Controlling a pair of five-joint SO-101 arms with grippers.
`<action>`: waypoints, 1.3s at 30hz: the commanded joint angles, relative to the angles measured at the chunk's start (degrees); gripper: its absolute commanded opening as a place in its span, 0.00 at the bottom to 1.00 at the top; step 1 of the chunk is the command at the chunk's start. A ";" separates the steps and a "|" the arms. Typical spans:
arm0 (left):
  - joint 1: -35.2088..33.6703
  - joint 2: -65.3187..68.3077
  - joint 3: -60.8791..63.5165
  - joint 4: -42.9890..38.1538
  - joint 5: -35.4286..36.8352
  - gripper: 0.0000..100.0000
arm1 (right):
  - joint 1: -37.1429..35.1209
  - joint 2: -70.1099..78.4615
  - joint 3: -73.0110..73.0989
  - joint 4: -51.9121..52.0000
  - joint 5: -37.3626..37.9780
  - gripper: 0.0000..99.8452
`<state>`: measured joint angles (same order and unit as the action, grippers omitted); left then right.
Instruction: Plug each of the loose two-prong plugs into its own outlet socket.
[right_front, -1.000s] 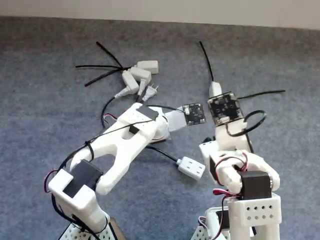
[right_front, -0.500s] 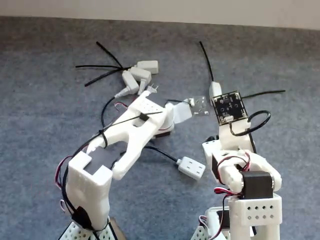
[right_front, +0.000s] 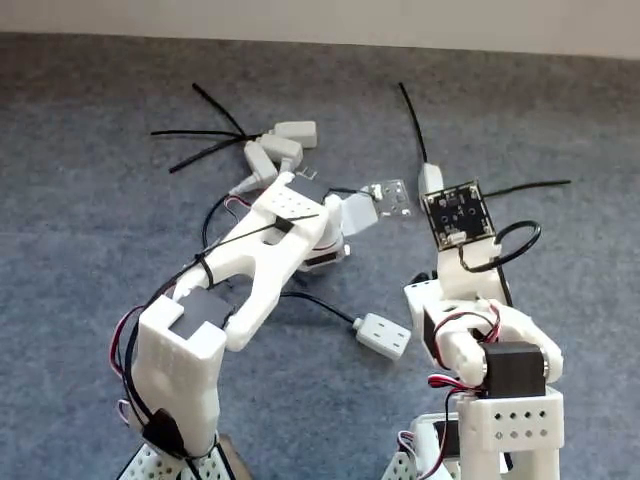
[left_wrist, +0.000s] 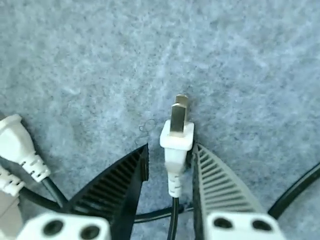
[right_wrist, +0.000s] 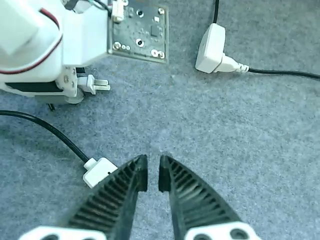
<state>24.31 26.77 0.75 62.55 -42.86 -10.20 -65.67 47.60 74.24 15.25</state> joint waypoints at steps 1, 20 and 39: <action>0.57 0.40 -0.22 0.35 0.18 0.17 | 0.57 -0.04 -0.66 -1.10 -0.62 0.05; 3.03 0.22 -0.22 -3.60 6.77 0.17 | 0.40 -0.04 -0.66 -1.10 -0.62 0.05; 5.49 0.57 -1.36 -3.69 7.03 0.17 | 0.40 -0.04 -0.66 -1.10 -0.62 0.05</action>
<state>28.26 27.21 0.31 60.00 -36.44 -10.20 -65.67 47.60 74.24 15.25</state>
